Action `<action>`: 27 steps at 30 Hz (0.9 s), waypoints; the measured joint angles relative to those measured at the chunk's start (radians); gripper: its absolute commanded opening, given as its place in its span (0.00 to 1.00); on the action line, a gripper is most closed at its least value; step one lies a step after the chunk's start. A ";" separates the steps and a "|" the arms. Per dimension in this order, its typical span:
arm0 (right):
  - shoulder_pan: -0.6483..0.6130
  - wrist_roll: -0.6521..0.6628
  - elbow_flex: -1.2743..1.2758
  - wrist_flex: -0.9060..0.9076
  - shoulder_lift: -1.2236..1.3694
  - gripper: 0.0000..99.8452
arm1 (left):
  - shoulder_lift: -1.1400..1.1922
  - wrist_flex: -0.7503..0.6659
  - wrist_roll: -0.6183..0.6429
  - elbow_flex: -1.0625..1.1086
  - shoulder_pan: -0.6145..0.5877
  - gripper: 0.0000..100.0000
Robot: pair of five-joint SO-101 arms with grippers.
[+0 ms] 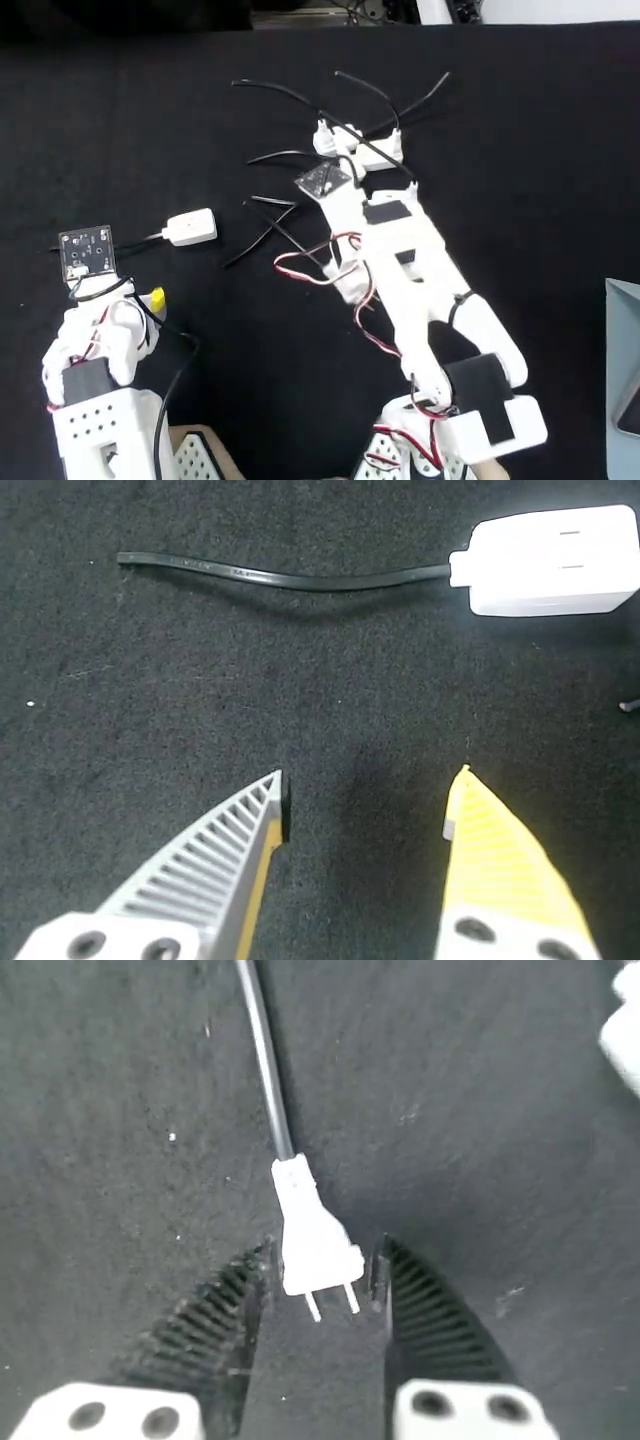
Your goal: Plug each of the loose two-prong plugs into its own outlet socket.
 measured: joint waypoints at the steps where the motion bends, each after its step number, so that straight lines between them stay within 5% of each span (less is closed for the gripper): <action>1: 0.000 0.000 -0.009 0.000 0.000 0.14 | 0.000 0.000 0.000 0.000 0.000 0.26; 18: -0.078 0.046 0.230 -0.146 -0.137 0.14 | 0.000 0.000 0.000 0.000 0.000 0.26; 27: 0.012 0.143 0.252 -0.269 -0.044 0.12 | 0.000 0.000 0.000 0.000 0.000 0.26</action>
